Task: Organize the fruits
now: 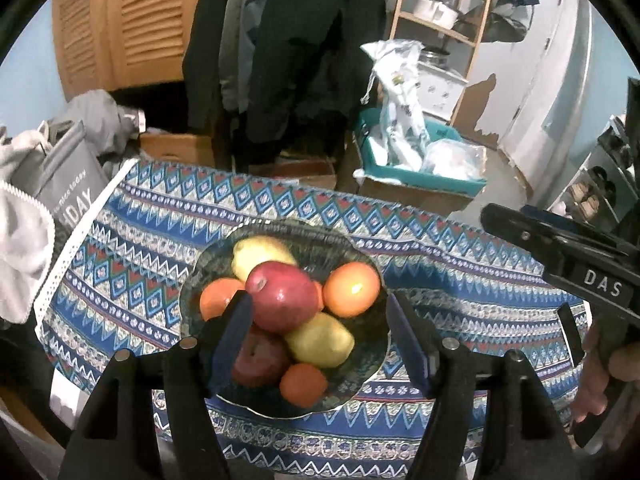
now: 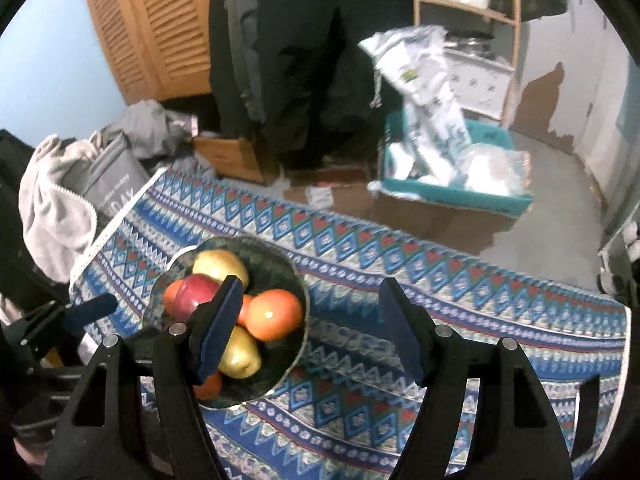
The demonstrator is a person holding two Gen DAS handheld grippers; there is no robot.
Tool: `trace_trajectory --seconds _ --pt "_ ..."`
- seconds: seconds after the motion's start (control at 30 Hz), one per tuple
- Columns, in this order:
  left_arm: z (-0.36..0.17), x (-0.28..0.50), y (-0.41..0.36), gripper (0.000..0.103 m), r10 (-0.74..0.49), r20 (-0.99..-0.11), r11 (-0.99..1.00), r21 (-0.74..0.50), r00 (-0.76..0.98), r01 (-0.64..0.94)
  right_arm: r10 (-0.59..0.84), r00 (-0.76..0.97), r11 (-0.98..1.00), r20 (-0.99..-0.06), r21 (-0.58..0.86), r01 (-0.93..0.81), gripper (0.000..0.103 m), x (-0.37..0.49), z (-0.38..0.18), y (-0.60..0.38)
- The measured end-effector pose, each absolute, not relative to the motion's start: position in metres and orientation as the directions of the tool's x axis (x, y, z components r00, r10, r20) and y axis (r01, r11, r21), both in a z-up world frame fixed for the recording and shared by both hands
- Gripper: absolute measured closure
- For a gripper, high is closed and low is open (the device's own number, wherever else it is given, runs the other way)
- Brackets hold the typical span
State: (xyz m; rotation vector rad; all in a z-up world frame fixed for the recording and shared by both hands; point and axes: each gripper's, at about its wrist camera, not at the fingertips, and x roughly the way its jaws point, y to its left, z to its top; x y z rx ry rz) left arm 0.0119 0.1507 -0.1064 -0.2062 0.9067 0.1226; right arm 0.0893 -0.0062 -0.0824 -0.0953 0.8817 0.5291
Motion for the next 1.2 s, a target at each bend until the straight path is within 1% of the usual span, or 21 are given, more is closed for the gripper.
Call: trace_trajectory --seconds 0.13,0.23,0.37,0.47,0.6,0.7,0.8,0.9,0.97,1.13,1.2 --pt "-0.092 0.011 0.143 0.029 0.004 -0.773 0.975 -0.137 0.634 -0.173 0.384 0.566 0.882 -0.729 0.109 -0.458 0.032 0.081 -0.063 -0.023" --pt "-0.083 0.009 0.137 0.029 0.007 -0.761 0.978 -0.13 0.649 -0.162 0.382 0.592 0.89 -0.709 0.108 -0.444 0.032 0.076 -0.048 -0.034" --pt "-0.071 0.01 0.128 0.027 -0.006 -0.744 0.98 -0.136 0.668 -0.142 0.37 0.631 0.899 -0.682 0.093 -0.427 0.025 0.068 -0.031 -0.047" --pt "-0.062 0.008 0.122 0.023 0.0 -0.73 0.983 -0.126 0.683 -0.134 0.364 0.665 0.905 -0.652 0.079 -0.417 0.025 0.059 -0.016 -0.058" --pt "-0.047 0.003 0.113 0.022 -0.006 -0.704 0.987 -0.118 0.71 -0.108 0.352 0.708 0.913 -0.613 0.06 -0.402 0.022 0.049 0.001 -0.074" --pt "-0.036 0.0 0.106 0.017 -0.021 -0.685 0.988 -0.124 0.728 -0.087 0.352 0.727 0.918 -0.59 0.065 -0.392 0.022 0.042 0.012 -0.086" --pt "-0.024 -0.004 0.099 0.016 -0.027 -0.66 0.991 -0.118 0.751 -0.068 0.348 0.743 0.923 -0.572 0.072 -0.377 0.022 0.036 0.021 -0.099" --pt "-0.013 -0.008 0.093 0.014 -0.03 -0.634 0.992 -0.111 0.772 -0.053 0.34 0.763 0.929 -0.549 0.071 -0.363 0.022 0.03 0.03 -0.111" --pt "-0.006 -0.012 0.09 0.008 -0.036 -0.617 0.993 -0.113 0.786 -0.043 0.332 0.776 0.933 -0.537 0.067 -0.353 0.022 0.025 0.035 -0.119" --pt "0.013 -0.02 0.083 0.001 -0.038 -0.571 0.994 -0.108 0.82 -0.029 0.303 0.81 0.945 -0.501 0.047 -0.324 0.021 0.014 0.045 -0.137" --pt "0.017 -0.023 0.08 0.001 -0.035 -0.557 0.994 -0.102 0.83 -0.027 0.289 0.821 0.95 -0.492 0.041 -0.31 0.021 0.01 0.048 -0.144"
